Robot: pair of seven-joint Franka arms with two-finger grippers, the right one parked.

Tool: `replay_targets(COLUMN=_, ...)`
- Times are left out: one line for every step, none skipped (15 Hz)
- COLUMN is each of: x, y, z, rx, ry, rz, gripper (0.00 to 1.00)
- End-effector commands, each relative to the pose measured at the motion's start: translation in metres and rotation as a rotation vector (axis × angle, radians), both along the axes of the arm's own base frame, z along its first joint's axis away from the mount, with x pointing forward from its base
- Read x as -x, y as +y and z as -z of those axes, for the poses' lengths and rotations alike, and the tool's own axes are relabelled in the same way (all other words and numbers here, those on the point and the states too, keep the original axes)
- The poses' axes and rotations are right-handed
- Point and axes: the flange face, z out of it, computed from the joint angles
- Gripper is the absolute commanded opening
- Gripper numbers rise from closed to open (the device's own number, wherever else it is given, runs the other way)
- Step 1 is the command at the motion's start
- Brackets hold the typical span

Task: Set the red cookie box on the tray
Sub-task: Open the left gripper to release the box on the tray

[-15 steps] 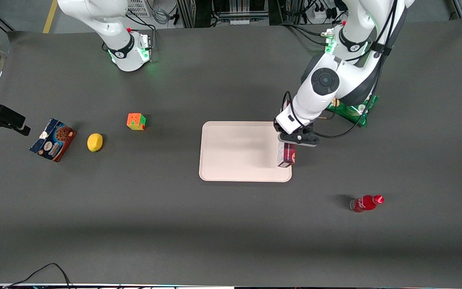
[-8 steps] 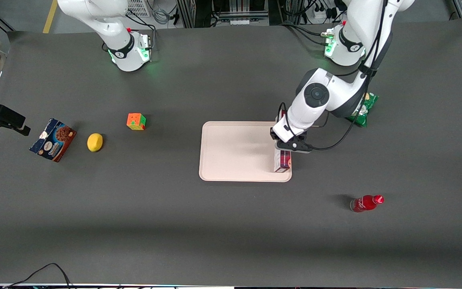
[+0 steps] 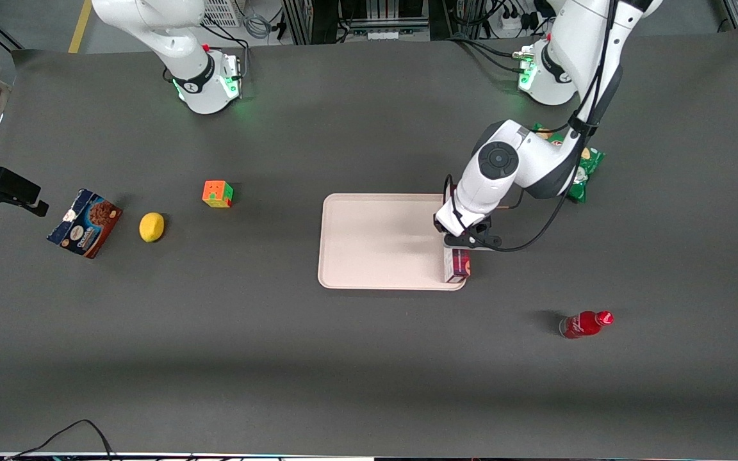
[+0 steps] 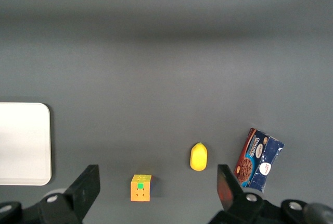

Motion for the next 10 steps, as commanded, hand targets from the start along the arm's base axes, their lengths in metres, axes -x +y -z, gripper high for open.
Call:
replay_targets(x=-0.0023, y=-0.0103, z=0.0015, rx=-0.006, ry=-0.012, rz=-0.027, gripper=0.24)
replay_targets(x=-0.0027, y=-0.0105, z=0.0026, rx=-0.006, ry=-0.012, rz=-0.027, gripper=0.27)
replay_targets(x=-0.0024, y=-0.0104, z=0.0043, rx=-0.007, ry=-0.009, rz=-0.029, gripper=0.32)
replay_targets(x=-0.0022, y=-0.0103, z=0.0052, rx=-0.007, ry=-0.007, rz=-0.029, gripper=0.39)
replay_targets(x=-0.0033, y=-0.01, z=0.0038, rx=-0.004, ry=-0.014, rz=-0.029, gripper=0.47)
replay_targets(x=-0.0031, y=-0.0101, z=0.0047, rx=-0.002, ry=-0.016, rz=-0.029, gripper=0.57)
replay_targets(x=-0.0035, y=-0.0104, z=0.0042, rx=0.001, ry=-0.02, rz=-0.029, gripper=0.66)
replay_targets(x=-0.0035, y=-0.0104, z=0.0042, rx=0.001, ry=-0.021, rz=-0.028, gripper=0.79)
replay_targets(x=-0.0042, y=-0.0098, z=0.0025, rx=0.001, ry=-0.024, rz=-0.028, gripper=1.0)
replay_targets(x=-0.0048, y=-0.0099, z=-0.0002, rx=0.0, ry=-0.026, rz=-0.028, gripper=1.0)
